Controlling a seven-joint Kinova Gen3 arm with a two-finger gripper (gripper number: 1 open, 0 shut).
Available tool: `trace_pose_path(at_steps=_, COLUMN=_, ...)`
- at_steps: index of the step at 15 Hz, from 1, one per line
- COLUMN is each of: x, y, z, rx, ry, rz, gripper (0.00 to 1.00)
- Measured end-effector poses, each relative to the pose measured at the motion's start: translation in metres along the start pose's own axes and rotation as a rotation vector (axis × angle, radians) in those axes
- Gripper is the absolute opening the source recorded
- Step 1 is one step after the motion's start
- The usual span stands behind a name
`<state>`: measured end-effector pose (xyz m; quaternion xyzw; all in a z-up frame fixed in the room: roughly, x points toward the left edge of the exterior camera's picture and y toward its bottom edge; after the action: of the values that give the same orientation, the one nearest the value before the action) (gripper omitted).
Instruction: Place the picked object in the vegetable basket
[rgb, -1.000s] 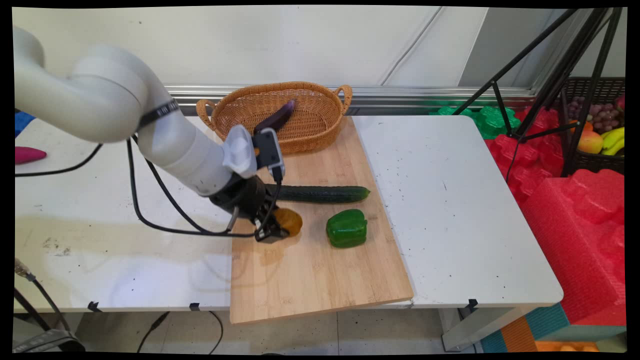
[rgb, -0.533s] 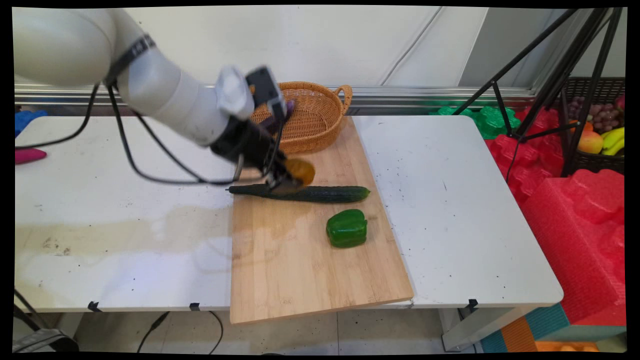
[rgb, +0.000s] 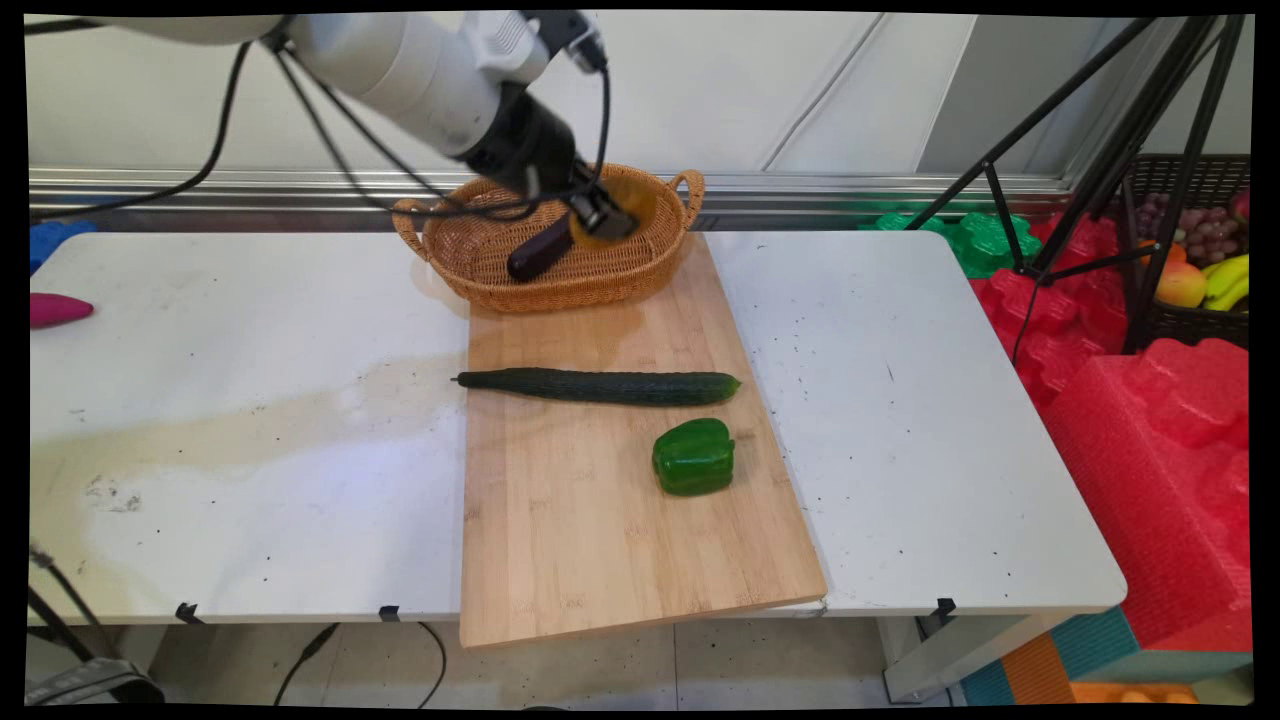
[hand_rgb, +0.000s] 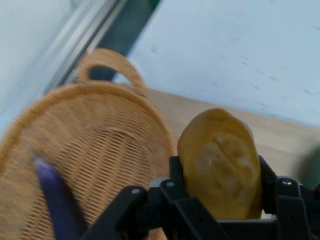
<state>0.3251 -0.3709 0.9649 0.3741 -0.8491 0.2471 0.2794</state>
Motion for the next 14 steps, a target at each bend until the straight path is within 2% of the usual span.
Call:
trace_pose_path(at_steps=3, x=0.014, y=-0.026, z=0.027, rx=0.041, ry=0.001, rz=-0.028, gripper=0.00)
trace_pose_path(at_steps=7, x=0.021, y=-0.056, z=0.067, rx=0.072, ry=-0.023, rz=-0.059, gripper=0.00)
trace_pose_path(at_steps=10, x=0.020, y=-0.076, z=0.101, rx=0.077, ry=-0.059, rz=-0.073, gripper=0.00)
trace_pose_path(at_steps=14, x=0.013, y=-0.095, z=0.144, rx=0.065, ry=-0.112, rz=-0.081, gripper=0.00)
